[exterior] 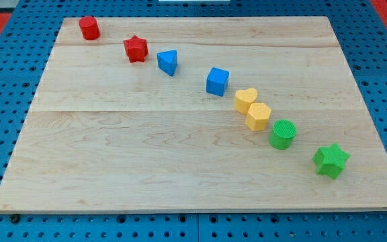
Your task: Place the green star in between the yellow heart and yellow hexagon
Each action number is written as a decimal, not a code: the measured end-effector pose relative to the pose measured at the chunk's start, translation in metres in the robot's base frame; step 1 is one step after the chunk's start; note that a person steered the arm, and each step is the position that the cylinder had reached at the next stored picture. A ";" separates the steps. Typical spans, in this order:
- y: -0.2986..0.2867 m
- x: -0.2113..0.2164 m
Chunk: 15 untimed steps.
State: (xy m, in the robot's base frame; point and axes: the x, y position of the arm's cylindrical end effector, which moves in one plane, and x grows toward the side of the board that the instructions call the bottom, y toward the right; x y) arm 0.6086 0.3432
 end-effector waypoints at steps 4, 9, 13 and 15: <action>-0.164 -0.015; -0.177 -0.070; -0.174 -0.231; -0.158 -0.217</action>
State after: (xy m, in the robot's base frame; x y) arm 0.3917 0.1853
